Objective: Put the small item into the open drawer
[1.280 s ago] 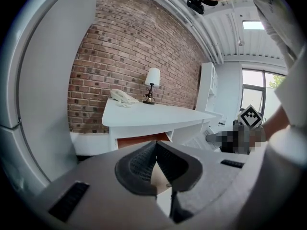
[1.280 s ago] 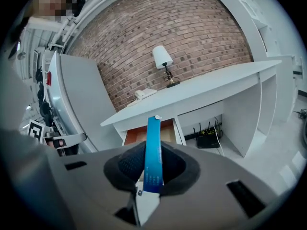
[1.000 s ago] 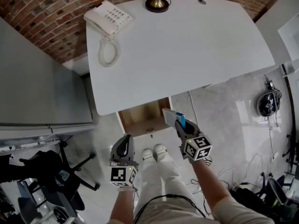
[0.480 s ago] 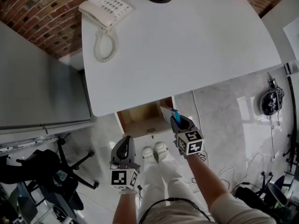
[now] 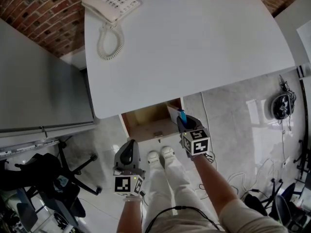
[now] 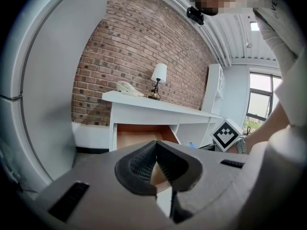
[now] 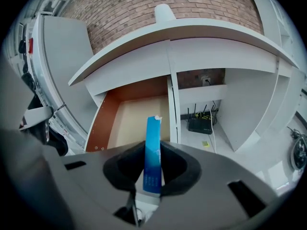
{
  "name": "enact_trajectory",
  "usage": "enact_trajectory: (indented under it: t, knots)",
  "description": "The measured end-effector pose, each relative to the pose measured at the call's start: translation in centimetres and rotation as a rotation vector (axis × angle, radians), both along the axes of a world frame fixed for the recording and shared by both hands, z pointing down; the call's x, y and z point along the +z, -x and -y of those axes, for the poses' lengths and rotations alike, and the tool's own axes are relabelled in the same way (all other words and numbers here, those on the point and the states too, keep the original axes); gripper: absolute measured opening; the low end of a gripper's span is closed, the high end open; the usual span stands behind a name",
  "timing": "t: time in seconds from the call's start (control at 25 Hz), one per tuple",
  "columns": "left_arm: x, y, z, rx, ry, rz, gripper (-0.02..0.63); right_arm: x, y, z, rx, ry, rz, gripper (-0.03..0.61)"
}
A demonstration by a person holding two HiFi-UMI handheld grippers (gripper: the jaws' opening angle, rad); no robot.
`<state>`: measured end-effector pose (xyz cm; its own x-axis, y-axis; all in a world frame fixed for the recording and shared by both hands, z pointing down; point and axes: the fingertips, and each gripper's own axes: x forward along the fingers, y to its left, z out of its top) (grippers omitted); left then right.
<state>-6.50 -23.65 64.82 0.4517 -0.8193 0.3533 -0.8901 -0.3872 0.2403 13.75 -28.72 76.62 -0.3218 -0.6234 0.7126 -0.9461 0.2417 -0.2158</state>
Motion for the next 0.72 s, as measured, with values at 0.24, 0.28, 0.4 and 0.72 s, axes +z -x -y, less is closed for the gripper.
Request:
enact_trajectory:
  t: [0.24, 0.28, 0.4, 0.72]
  knots:
    - [0.4, 0.0, -0.3, 0.005, -0.001, 0.002, 0.005, 0.2, -0.2, -0.1, -0.003, 0.008, -0.011, 0.084]
    - [0.4, 0.0, -0.3, 0.002, 0.003, 0.000, 0.005, 0.3, -0.4, -0.2, 0.004, 0.011, -0.011, 0.086]
    - [0.1, 0.0, -0.2, -0.001, 0.006, -0.003, 0.005, 0.2, -0.7, -0.2, 0.017, 0.013, -0.012, 0.092]
    - [-1.5, -0.1, 0.5, 0.002, -0.014, -0.003, 0.005, -1.5, -1.1, 0.1, 0.021, -0.002, -0.015, 0.103]
